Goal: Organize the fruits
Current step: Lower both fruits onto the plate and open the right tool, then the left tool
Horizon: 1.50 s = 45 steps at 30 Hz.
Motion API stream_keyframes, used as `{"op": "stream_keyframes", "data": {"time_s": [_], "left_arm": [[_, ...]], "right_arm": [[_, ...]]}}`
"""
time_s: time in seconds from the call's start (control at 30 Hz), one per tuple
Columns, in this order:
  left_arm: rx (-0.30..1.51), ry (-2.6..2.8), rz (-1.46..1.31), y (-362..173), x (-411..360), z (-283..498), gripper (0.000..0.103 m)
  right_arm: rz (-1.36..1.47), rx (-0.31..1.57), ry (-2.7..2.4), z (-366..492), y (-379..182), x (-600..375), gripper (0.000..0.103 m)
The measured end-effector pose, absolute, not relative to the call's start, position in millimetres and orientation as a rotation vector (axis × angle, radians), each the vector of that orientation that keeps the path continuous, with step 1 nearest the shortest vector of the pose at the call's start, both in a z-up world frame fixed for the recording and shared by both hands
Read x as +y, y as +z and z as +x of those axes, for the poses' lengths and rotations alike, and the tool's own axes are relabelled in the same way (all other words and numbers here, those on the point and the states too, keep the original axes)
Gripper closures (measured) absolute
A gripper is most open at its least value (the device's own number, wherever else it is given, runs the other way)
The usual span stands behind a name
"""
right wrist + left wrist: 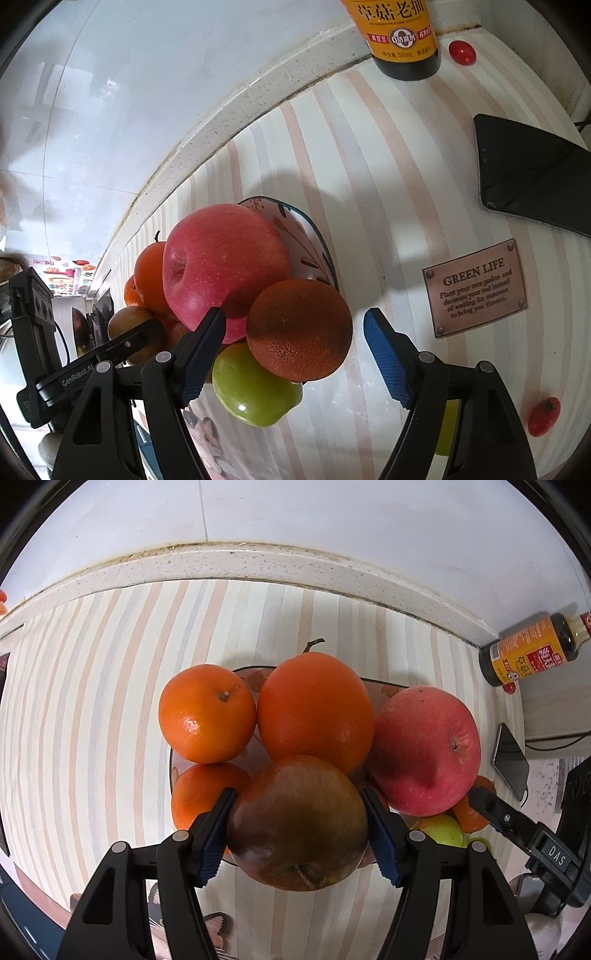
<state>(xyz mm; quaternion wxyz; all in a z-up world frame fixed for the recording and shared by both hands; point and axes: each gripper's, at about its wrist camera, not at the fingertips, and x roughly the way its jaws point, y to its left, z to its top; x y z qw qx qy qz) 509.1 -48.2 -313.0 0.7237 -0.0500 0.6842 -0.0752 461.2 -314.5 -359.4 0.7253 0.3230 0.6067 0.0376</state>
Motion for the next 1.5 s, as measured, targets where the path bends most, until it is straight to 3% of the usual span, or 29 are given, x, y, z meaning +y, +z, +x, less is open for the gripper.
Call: {"op": "stream_keyframes", "data": {"time_s": [0.57,0.67,1.0,1.5], "left_arm": [[1.485,-0.152,-0.116,-306,-46,512,0.035],[1.473,-0.138,-0.092,-306,-47,509,0.039],[1.422,-0.177,-0.106,-291,-54,514,0.039],[1.474,-0.141,-0.117,-312,-51,514,0.037]], "right_arm": [[0.695,1.321,0.093,464,-349,-316,0.023],[0.696,1.319,0.091,463,-348,-316,0.023],[0.699,1.290,0.105,466,-337,-319,0.023],[0.710,1.285,0.100,463,-336,-324,0.023]]}}
